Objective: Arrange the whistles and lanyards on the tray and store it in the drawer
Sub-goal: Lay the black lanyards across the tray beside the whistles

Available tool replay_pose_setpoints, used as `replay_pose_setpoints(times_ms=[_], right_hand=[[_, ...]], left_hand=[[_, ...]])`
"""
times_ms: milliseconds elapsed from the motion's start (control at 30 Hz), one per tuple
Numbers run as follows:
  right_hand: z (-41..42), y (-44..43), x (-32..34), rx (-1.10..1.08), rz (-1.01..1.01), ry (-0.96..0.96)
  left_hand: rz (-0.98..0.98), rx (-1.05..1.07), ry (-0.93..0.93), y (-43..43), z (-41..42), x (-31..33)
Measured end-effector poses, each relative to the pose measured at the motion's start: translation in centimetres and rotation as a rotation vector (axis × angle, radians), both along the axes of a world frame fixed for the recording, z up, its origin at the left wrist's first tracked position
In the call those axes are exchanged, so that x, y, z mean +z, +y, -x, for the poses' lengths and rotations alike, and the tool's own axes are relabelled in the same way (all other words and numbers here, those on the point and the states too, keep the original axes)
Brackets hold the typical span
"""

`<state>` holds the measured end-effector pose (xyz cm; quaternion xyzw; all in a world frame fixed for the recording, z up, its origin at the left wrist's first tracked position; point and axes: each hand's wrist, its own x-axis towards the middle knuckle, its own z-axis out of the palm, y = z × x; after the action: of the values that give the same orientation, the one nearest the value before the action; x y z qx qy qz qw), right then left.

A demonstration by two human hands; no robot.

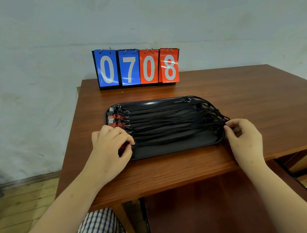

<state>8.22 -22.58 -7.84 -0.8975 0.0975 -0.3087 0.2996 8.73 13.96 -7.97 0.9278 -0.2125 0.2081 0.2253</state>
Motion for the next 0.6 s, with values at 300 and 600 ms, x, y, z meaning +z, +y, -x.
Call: replay_pose_setpoints(times_ms=[300, 600], right_hand=[[0.00, -0.03, 0.00, 0.005, -0.014, 0.022], [-0.06, -0.21, -0.08, -0.004, 0.025, 0.007]], left_hand=[[0.003, -0.007, -0.029, -0.05, 0.00, -0.10], [0.100, 0.022, -0.076, 0.07, -0.16, 0.03]])
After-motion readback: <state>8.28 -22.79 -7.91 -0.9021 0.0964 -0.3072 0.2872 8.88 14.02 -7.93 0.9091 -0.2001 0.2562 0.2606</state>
